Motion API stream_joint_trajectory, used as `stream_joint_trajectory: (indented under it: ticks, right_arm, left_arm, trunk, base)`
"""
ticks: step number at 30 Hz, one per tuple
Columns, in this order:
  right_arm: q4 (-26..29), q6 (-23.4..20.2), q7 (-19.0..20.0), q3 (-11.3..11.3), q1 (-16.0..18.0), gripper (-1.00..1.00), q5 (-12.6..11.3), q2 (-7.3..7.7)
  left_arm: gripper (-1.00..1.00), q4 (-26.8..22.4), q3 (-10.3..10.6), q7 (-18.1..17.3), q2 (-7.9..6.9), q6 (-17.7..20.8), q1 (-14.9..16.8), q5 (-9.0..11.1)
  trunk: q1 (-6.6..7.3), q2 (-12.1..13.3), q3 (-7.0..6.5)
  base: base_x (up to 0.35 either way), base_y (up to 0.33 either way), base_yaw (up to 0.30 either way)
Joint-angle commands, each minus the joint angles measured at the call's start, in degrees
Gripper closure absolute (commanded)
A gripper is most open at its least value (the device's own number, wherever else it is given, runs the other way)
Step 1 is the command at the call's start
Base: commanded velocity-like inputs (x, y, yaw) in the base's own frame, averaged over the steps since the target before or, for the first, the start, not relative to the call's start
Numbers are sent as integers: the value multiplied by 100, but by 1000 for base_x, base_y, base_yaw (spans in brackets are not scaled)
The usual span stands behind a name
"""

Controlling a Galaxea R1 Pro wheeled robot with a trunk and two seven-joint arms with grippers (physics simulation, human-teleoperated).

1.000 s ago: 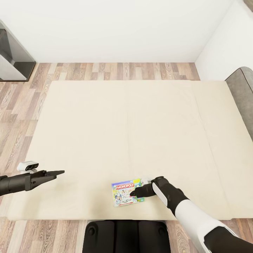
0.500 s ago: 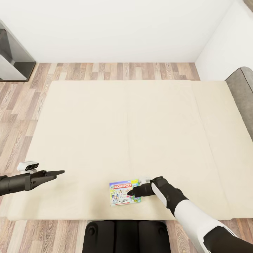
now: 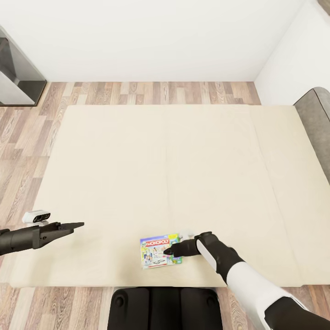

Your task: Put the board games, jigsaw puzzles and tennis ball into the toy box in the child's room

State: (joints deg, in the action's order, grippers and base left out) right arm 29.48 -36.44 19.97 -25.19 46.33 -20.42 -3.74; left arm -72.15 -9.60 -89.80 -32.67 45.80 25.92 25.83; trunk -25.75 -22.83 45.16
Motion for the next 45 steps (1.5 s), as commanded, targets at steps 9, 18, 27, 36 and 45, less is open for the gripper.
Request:
stream_joint_trajectory:
  ticks: [9,18,27,36,45]
  right_arm:
    - [13,-3,7,-6,-151,-100,-12,-32]
    - [12,19,7,-4,-159,-100,-13,-31]
    - [7,22,7,2,-160,-100,-14,-27]
    - [10,30,5,6,-160,-100,-14,-27]
    - [11,31,7,6,-160,-100,-14,-27]
  left_arm:
    - [-100,-1,2,-20,-2,61,1,1]
    - [-100,-1,2,-20,-2,61,1,1]
    - [-100,-1,2,-20,-2,61,1,1]
    - [-100,-1,2,-20,-2,61,1,1]
    - [-100,-1,2,-20,2,61,1,1]
  trunk:
    - [-3,-9,6]
    - [-3,-9,6]
    - [-3,-9,6]
    - [-3,-9,6]
    - [-3,-9,6]
  base:
    - [0,0,0]
    - [0,0,0]
    - [0,0,0]
    - [0,0,0]
    - [0,0,0]
